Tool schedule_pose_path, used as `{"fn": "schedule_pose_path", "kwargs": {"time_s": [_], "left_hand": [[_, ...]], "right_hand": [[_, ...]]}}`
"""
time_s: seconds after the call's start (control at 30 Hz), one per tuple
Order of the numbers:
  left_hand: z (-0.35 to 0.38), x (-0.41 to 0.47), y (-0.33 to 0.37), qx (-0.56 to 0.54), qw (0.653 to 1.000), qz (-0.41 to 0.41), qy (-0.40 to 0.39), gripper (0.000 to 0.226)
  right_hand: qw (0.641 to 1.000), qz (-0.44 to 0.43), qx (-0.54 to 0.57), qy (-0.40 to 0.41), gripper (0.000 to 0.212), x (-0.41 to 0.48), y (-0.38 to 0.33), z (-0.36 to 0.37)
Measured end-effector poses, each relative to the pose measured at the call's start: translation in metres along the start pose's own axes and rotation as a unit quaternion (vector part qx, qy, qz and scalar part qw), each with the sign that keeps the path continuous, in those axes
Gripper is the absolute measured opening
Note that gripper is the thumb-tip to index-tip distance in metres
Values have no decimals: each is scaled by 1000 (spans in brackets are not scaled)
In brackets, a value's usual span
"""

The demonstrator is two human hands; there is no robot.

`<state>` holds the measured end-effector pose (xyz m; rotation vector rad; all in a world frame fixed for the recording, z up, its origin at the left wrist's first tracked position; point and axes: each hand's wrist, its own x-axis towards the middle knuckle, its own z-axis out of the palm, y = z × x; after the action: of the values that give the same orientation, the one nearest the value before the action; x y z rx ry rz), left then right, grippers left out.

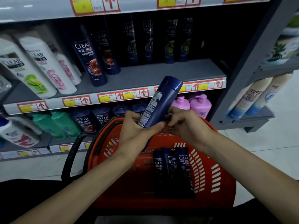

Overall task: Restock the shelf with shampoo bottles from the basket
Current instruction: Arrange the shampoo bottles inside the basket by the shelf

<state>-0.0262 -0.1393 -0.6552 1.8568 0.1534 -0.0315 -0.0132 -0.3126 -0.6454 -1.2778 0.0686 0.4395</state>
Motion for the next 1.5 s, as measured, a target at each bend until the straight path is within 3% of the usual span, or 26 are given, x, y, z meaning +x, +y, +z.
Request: {"fn": "schedule_pose_path", "kwargs": {"time_s": [0.2, 0.4, 0.5, 0.73, 0.87, 0.97, 1.07, 1.27, 1.4, 1.5], "left_hand": [[-7, 7, 5, 3, 1000, 24, 11, 64], [-14, 7, 16, -92, 993, 50, -60, 34], [-17, 12, 19, -129, 988, 22, -81, 44], [-26, 21, 30, -201, 974, -24, -103, 51], [-27, 26, 31, -204, 975, -37, -82, 57], [-27, 27, 29, -194, 978, -25, -76, 55], [-29, 33, 28, -160, 985, 3, -70, 42], [-39, 46, 40, -61, 991, 87, -80, 23], [-49, 67, 53, 34, 992, 106, -67, 33], [-55, 87, 57, 90, 991, 92, -31, 64]], "right_hand": [[999, -1, -33, 22, 69, 5, -1, 11], [1000, -17, -7, -7, 59, 2, 1, 20], [999, -33, 3, 14, 56, 1, -2, 25], [974, -100, -173, 109, 43, 0, -10, 46], [958, -135, -234, 102, 29, 3, -16, 56], [946, -142, -271, 109, 28, 7, -19, 64], [953, -114, -261, 102, 42, 15, -22, 68], [960, -73, -246, 114, 22, 36, -48, 64], [963, -45, -248, 100, 15, 56, -69, 67], [959, -45, -260, 100, 22, 78, -81, 70]]}}
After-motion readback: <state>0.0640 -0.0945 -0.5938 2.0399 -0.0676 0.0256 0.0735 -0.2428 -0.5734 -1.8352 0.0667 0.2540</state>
